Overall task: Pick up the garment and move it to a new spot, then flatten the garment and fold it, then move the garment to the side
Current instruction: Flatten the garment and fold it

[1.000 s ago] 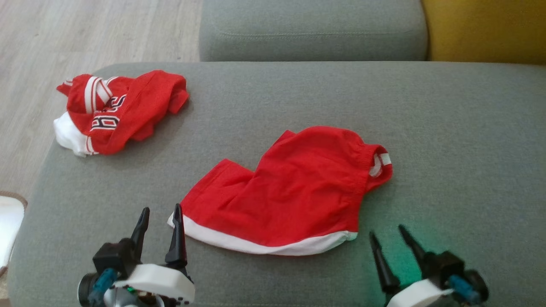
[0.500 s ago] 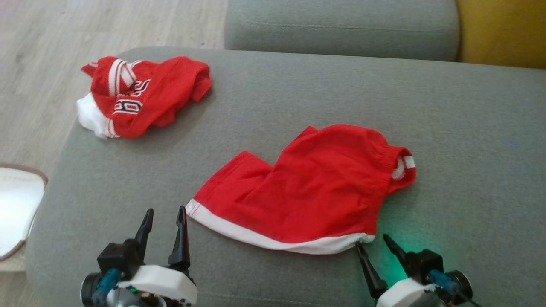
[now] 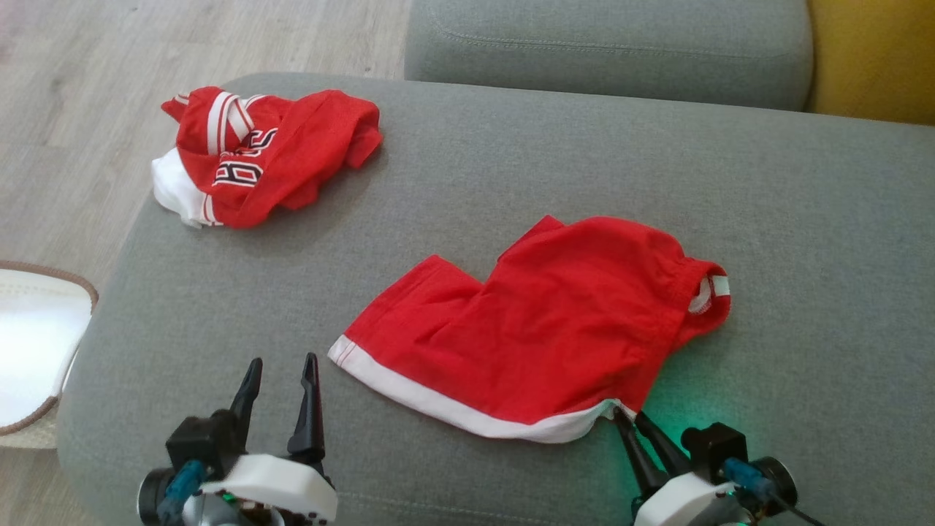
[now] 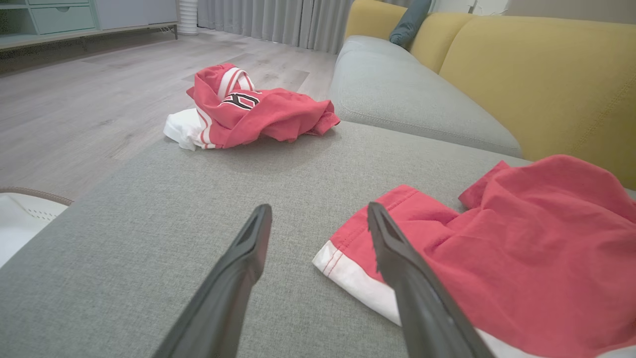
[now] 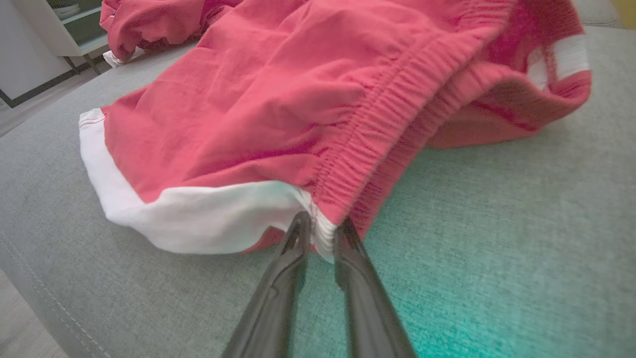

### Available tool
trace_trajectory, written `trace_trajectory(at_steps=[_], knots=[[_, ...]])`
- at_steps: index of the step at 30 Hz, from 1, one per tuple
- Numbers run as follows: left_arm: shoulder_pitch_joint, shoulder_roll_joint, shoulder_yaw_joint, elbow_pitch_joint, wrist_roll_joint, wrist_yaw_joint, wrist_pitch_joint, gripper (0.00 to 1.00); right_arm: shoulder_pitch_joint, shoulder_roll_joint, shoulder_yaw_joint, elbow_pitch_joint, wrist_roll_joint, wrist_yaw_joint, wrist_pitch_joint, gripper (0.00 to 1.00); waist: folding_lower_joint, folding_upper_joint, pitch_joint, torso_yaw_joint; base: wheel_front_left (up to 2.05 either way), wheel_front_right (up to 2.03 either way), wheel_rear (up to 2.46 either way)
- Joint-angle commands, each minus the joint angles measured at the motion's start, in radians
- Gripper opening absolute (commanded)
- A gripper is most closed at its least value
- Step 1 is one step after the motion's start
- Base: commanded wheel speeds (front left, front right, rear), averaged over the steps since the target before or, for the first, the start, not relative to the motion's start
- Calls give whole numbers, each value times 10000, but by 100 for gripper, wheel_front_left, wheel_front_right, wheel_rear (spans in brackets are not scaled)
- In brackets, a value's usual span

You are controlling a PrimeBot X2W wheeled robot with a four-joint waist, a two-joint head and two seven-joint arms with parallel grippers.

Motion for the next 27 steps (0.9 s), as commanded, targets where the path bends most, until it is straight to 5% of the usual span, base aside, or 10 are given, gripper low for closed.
trace_trajectory(at_steps=[1, 15, 27], knots=[[-314, 3, 308, -281, 114, -4, -124, 100, -461, -35, 217, -244, 5, 65, -138, 4, 0, 0, -1, -29, 0, 0, 0], [-727, 3, -386, 1024, -94, -542, 53, 100, -568, -35, -1694, -872, -1211, 65, -139, 0, 0, 0, 289, -710, 0, 0, 0], [-1358, 3, -1006, 2431, -429, -729, 691, 100, -887, -35, -1880, -1148, -1409, 65, -139, 0, 0, 0, 907, -1128, 0, 0, 0]])
